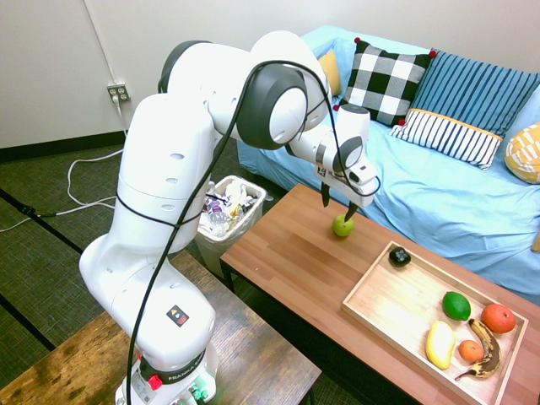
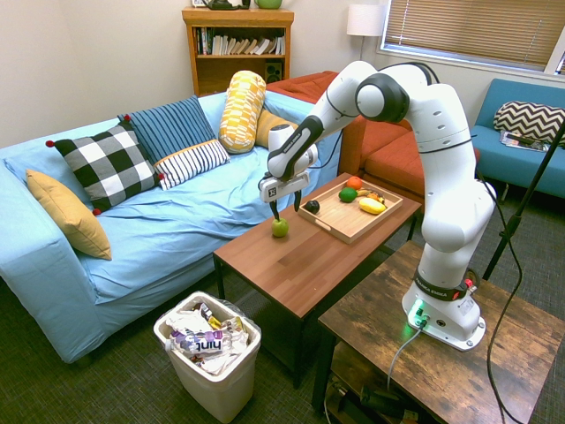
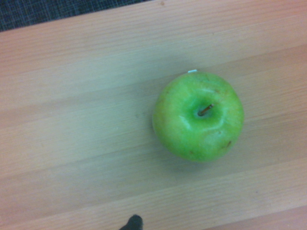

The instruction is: Put the apple in the tray

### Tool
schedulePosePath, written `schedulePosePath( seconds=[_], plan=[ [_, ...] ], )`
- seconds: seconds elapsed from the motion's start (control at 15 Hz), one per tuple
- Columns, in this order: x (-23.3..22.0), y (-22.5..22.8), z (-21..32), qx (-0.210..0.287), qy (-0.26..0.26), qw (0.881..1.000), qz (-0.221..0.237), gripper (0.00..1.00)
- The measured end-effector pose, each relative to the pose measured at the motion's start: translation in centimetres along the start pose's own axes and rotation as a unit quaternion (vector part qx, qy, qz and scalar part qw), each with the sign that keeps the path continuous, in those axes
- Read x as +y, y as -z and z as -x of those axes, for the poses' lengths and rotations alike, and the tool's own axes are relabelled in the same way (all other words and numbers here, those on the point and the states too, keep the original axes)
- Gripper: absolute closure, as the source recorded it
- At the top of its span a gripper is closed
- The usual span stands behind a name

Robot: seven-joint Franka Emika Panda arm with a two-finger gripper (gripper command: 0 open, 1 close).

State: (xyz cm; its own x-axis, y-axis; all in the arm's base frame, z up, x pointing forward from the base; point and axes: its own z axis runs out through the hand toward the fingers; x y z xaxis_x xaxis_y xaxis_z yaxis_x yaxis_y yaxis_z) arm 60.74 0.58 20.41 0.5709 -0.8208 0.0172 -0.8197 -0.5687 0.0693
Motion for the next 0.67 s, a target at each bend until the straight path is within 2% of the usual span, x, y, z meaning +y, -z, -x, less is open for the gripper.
schedulePosePath(
  seconds=[0.67],
  plan=[
    [-2.4, -6.8, -2.9, -0.018, -0.016, 0.999, 0.03, 0.0]
  ],
)
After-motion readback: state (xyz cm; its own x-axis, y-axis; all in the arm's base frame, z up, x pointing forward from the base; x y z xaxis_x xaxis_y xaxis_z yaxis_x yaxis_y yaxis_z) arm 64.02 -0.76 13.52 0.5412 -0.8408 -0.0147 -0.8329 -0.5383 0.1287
